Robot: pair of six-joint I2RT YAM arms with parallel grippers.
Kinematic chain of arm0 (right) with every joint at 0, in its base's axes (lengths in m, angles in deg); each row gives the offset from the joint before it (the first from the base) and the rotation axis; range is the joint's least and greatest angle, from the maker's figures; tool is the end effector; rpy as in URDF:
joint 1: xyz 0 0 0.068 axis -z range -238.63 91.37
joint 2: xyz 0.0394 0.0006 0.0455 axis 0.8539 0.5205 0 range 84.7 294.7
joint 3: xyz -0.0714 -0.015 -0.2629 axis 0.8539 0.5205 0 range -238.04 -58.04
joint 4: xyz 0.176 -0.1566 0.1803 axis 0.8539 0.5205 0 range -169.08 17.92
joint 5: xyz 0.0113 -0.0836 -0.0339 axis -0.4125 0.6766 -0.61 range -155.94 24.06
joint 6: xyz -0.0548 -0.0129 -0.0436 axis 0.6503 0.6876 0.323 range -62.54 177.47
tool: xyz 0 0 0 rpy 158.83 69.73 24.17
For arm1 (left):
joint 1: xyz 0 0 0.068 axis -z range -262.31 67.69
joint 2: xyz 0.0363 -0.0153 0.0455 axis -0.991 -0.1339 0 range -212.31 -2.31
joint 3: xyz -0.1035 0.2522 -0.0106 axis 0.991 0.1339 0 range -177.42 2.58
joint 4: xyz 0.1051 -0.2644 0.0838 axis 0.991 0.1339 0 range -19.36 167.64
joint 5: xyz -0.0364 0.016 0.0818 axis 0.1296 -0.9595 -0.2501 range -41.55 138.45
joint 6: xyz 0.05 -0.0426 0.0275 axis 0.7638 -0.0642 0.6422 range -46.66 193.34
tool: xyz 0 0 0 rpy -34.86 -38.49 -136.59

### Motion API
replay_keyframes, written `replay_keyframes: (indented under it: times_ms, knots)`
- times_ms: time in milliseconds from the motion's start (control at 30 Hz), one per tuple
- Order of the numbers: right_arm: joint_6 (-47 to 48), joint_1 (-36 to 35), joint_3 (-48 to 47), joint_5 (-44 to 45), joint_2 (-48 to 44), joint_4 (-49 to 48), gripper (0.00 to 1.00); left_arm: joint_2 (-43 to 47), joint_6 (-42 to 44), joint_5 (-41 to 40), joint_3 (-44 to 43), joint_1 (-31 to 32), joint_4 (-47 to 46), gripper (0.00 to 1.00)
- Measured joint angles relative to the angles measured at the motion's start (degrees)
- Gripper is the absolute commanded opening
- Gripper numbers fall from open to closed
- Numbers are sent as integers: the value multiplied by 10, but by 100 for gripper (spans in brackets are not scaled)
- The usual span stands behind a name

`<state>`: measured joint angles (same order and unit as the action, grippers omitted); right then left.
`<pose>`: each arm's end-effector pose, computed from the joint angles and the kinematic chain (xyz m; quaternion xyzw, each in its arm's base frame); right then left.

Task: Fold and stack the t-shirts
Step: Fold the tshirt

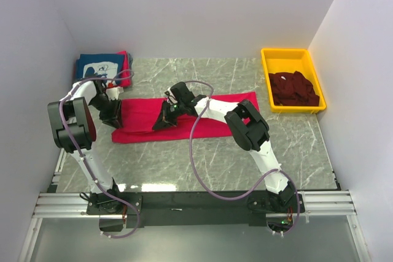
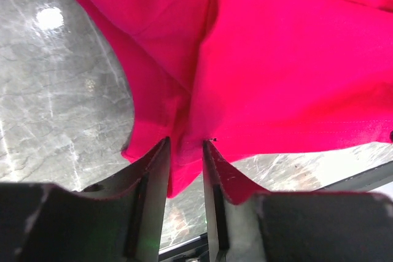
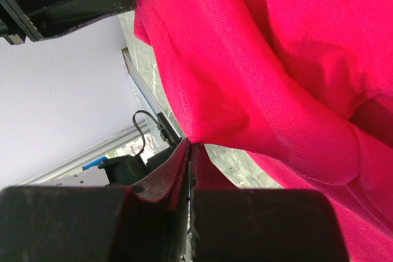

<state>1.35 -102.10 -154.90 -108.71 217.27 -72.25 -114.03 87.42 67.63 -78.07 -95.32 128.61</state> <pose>0.3711 0.4067 0.1129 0.0520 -0.8634 -0.5017 0.0130 0.3869 0.0696 0.1351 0.0106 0.9859 -0.1600 0.0469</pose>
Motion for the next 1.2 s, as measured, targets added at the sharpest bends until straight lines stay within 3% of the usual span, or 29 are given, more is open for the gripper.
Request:
replay_keyframes:
  times_ms: [133, 367, 467, 833, 1000, 1200]
  knots:
    - [0, 0, 0, 0, 0, 0, 0, 0, 0, 0, 7, 1, 0, 30]
    - [0, 0, 0, 0, 0, 0, 0, 0, 1, 0, 10, 1, 2, 6]
    - [0, 0, 0, -1, 0, 0, 0, 0, 1, 0, 10, 1, 2, 1]
    - [13, 31, -26, -6, 0, -1, 0, -16, -3, 20, -104, 2, 51, 1]
    - [13, 43, -33, -17, 0, -16, 0, -43, -5, 30, -149, 5, 70, 12]
    - [1, 43, -33, -28, 0, -24, 0, -48, -2, 30, -130, 5, 77, 20]
